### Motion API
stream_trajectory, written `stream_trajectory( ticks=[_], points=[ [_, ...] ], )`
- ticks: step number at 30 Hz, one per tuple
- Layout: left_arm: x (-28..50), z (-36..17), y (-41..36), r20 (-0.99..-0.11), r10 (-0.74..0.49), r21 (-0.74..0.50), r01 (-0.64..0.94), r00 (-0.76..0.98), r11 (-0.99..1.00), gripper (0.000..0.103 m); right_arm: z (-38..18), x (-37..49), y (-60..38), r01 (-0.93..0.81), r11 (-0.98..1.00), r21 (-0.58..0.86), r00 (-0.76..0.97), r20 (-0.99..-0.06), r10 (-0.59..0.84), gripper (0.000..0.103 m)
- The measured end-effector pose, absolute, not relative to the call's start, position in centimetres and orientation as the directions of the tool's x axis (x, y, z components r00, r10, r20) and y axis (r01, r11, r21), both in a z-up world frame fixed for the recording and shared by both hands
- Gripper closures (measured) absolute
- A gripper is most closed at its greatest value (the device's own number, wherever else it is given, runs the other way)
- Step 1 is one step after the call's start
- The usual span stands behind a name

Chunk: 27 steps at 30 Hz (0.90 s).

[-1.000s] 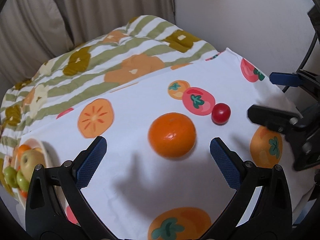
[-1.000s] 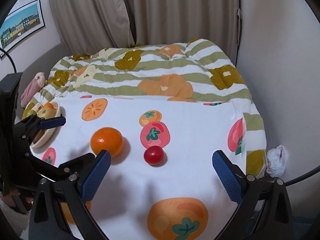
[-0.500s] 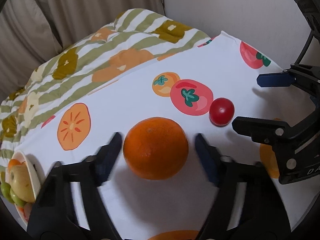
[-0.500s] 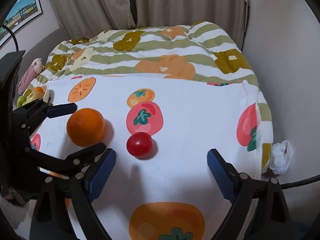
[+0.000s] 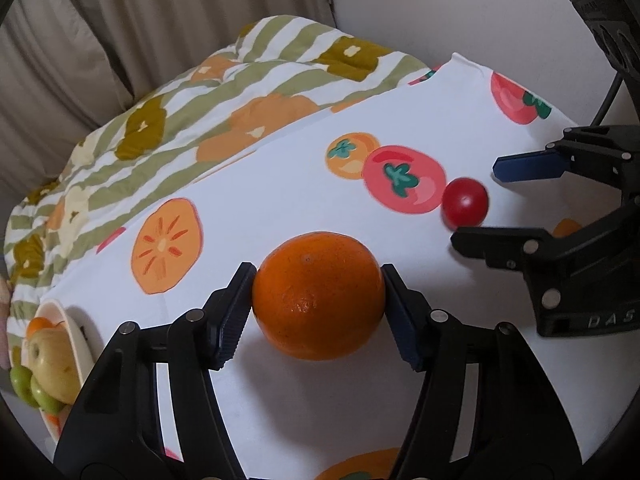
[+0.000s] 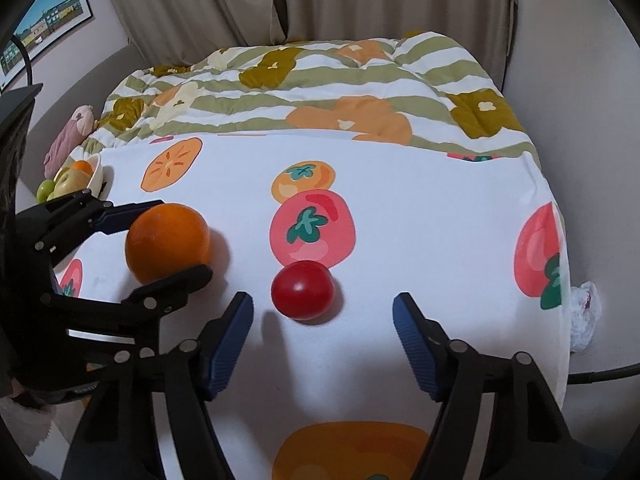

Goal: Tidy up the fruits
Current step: 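Grasp the orange with the left tool while the right tool grasps the red tomato, then carry the orange with the left tool while the right tool carries the tomato to the bowl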

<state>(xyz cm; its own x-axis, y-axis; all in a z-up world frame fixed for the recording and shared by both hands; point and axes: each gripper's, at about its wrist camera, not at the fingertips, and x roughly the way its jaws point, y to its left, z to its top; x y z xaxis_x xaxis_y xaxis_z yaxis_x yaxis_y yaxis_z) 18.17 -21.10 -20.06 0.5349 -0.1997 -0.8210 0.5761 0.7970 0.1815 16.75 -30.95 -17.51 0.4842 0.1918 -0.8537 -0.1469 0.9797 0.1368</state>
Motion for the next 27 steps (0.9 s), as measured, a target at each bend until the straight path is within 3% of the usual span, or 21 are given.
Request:
stream_trajectory(
  ticks=[7,14,27],
  points=[
    [18.1,-20.1,-19.3,-0.826,-0.159,0.193,0.537,0.541,0.821,0.036,-17.8,17.0,-29.4,-0.175,0.980,0.098,0.493,-0.853,0.173,0.050],
    [18.0,-20.1,-17.8,-0.830,-0.147,0.176,0.504,0.538,0.846,0.036,-18.2,17.0,-29.1,-0.162,0.985,0.057,0.495,-0.859,0.132,0.070],
    [17.4,-17.6,-14.6,-0.804,-0.128,0.164,0.424,0.581,0.891,0.036,-14.7,16.0,-28.5,-0.161,0.986,0.046,0.552,-0.824,0.128,0.071]
  ],
)
